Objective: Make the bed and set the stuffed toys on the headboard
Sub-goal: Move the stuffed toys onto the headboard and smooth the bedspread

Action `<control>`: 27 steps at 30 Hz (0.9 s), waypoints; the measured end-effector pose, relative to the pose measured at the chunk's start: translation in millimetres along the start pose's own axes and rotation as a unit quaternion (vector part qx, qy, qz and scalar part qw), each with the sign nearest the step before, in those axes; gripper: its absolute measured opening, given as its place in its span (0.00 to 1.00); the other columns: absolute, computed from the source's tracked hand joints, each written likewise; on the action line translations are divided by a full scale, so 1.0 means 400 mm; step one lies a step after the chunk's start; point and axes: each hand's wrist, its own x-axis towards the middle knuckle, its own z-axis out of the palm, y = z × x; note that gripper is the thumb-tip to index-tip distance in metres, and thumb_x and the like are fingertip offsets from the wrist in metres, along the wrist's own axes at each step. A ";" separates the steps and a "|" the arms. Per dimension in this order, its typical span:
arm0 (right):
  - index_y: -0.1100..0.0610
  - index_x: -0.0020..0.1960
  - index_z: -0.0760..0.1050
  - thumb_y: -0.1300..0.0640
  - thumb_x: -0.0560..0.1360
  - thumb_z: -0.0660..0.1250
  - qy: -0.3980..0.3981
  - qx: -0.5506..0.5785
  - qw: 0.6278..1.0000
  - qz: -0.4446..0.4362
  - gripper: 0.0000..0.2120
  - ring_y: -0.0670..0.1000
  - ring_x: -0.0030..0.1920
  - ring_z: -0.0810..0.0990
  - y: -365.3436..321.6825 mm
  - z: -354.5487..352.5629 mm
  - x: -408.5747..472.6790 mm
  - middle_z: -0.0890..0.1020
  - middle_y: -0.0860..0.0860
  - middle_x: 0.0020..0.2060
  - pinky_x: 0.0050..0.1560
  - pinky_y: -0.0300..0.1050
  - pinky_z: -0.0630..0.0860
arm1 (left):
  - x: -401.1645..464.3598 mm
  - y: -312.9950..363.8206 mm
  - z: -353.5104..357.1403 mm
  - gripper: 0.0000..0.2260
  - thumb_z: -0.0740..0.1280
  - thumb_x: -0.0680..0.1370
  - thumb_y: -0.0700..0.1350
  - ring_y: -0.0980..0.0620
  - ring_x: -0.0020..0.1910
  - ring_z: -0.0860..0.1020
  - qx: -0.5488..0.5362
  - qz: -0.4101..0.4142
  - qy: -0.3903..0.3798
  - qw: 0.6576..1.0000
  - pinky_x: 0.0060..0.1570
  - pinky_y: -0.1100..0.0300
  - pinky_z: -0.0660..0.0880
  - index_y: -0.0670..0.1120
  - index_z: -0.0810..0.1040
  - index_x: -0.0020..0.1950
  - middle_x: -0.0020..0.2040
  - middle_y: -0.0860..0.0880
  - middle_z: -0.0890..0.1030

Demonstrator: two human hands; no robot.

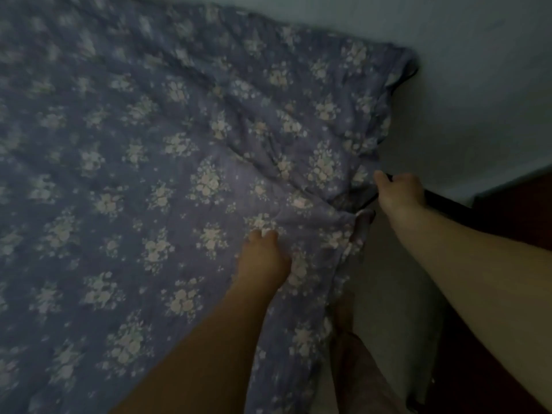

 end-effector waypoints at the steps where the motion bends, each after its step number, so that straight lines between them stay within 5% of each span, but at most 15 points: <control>1: 0.66 0.62 0.74 0.43 0.75 0.63 -0.007 -0.001 1.000 -0.006 0.27 0.62 0.60 0.76 -0.031 0.005 0.017 0.76 0.64 0.61 0.55 0.50 0.72 | 0.016 0.021 -0.010 0.24 0.63 0.78 0.50 0.41 0.68 0.65 -0.013 0.013 0.009 1.000 0.66 0.51 0.64 0.44 0.64 0.72 0.72 0.42 0.62; 4: 0.67 0.65 0.71 0.43 0.73 0.67 -0.043 0.059 0.997 0.014 0.32 0.61 0.61 0.76 -0.098 0.055 0.063 0.75 0.63 0.63 0.53 0.49 0.73 | 0.069 0.072 -0.016 0.27 0.65 0.76 0.51 0.43 0.69 0.64 -0.011 0.039 0.029 0.999 0.68 0.53 0.63 0.46 0.62 0.73 0.72 0.45 0.63; 6: 0.64 0.69 0.66 0.44 0.69 0.72 -0.084 0.144 0.985 0.034 0.37 0.60 0.64 0.74 -0.126 0.096 0.079 0.73 0.60 0.66 0.62 0.51 0.72 | 0.093 0.097 -0.007 0.25 0.65 0.75 0.51 0.43 0.67 0.66 -0.011 0.028 0.028 0.999 0.67 0.53 0.65 0.46 0.65 0.71 0.69 0.45 0.66; 9: 0.60 0.71 0.67 0.51 0.73 0.70 -0.181 0.098 0.979 -0.002 0.30 0.58 0.65 0.72 -0.153 0.137 0.118 0.71 0.57 0.69 0.66 0.48 0.70 | 0.126 0.123 -0.004 0.22 0.64 0.75 0.51 0.41 0.65 0.68 -0.032 -0.021 -0.026 0.999 0.64 0.51 0.68 0.45 0.69 0.67 0.66 0.44 0.68; 12: 0.64 0.63 0.73 0.53 0.76 0.64 -0.109 0.001 0.992 -0.058 0.19 0.63 0.58 0.76 -0.175 0.076 0.177 0.76 0.64 0.61 0.55 0.50 0.73 | 0.129 0.131 0.000 0.24 0.59 0.72 0.56 0.40 0.63 0.69 -0.028 -0.048 -0.075 0.996 0.61 0.52 0.69 0.45 0.72 0.64 0.64 0.42 0.69; 16: 0.61 0.53 0.73 0.52 0.77 0.63 -0.003 0.036 0.987 -0.155 0.12 0.63 0.52 0.77 -0.237 -0.068 0.283 0.78 0.64 0.52 0.50 0.54 0.72 | 0.141 0.145 0.004 0.21 0.60 0.74 0.55 0.38 0.63 0.68 0.034 -0.050 -0.102 0.993 0.65 0.48 0.67 0.49 0.72 0.66 0.64 0.43 0.66; 22: 0.64 0.61 0.72 0.50 0.75 0.67 -0.088 0.010 0.993 -0.080 0.21 0.62 0.59 0.76 -0.198 0.001 0.304 0.77 0.64 0.60 0.55 0.51 0.72 | 0.238 0.177 -0.039 0.19 0.59 0.78 0.53 0.42 0.65 0.70 0.106 -0.095 -0.210 0.967 0.69 0.53 0.65 0.44 0.74 0.64 0.66 0.41 0.73; 27: 0.60 0.58 0.72 0.44 0.76 0.63 0.024 0.039 0.988 -0.149 0.21 0.62 0.57 0.75 -0.284 -0.021 0.384 0.74 0.61 0.60 0.57 0.55 0.72 | 0.345 0.250 -0.126 0.17 0.61 0.77 0.46 0.41 0.62 0.70 0.044 -0.060 0.035 0.997 0.61 0.51 0.69 0.45 0.70 0.65 0.65 0.42 0.68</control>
